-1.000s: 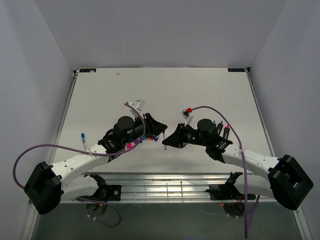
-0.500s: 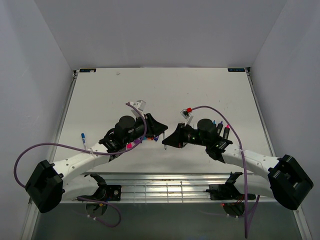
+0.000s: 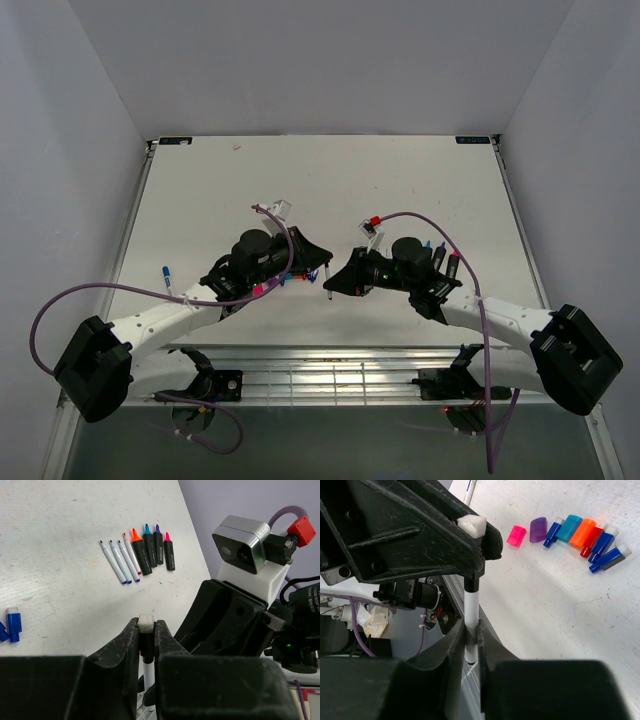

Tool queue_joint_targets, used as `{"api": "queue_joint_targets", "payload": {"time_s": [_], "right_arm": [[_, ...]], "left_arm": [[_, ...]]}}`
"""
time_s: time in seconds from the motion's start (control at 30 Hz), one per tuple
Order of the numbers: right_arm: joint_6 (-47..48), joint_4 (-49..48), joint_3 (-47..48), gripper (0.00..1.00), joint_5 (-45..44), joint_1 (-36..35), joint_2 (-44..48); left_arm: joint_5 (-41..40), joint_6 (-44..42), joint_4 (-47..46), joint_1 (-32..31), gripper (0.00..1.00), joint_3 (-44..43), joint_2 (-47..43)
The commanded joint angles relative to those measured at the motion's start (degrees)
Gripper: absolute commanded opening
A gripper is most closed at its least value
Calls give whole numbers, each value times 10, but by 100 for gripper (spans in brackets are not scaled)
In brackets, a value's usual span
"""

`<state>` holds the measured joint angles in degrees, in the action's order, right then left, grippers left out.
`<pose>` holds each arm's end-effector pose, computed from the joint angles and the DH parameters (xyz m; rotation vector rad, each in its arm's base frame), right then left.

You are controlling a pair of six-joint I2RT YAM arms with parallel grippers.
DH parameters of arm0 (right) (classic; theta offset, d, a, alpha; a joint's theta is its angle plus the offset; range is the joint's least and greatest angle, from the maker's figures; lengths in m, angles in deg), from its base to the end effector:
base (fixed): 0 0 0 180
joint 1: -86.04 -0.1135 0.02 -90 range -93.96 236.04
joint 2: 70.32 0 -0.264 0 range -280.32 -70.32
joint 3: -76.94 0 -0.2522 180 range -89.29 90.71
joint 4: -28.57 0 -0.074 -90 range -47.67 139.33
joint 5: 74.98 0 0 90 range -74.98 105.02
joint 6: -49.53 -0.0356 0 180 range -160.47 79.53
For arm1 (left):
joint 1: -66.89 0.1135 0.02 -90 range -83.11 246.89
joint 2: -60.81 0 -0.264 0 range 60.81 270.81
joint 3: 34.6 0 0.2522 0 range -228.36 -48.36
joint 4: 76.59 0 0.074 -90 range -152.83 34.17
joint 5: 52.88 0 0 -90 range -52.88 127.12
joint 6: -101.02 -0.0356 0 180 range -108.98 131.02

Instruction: Open the pen caps

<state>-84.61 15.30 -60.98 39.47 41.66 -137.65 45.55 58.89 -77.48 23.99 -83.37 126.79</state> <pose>0.1687 0.1857 0.2274 -0.3535 1.9896 1.4341 0.1856 -0.1796 0.2493 0.0241 2.0429 -1.1935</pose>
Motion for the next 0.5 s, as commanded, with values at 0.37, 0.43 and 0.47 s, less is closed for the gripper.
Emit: {"api": "queue_joint_targets", "payload": {"time_s": [0.37, 0.43, 0.47], "right_arm": [[55, 20, 67, 8, -6, -3, -68], [77, 45, 79, 8, -38, -4, -74], [91, 69, 88, 8, -71, -11, -75]], "left_arm": [[-1, 65, 35, 22, 0, -22, 0], [-37, 91, 116, 25, 0, -61, 14], [-52, 96, 147, 26, 0, -78, 24]]}}
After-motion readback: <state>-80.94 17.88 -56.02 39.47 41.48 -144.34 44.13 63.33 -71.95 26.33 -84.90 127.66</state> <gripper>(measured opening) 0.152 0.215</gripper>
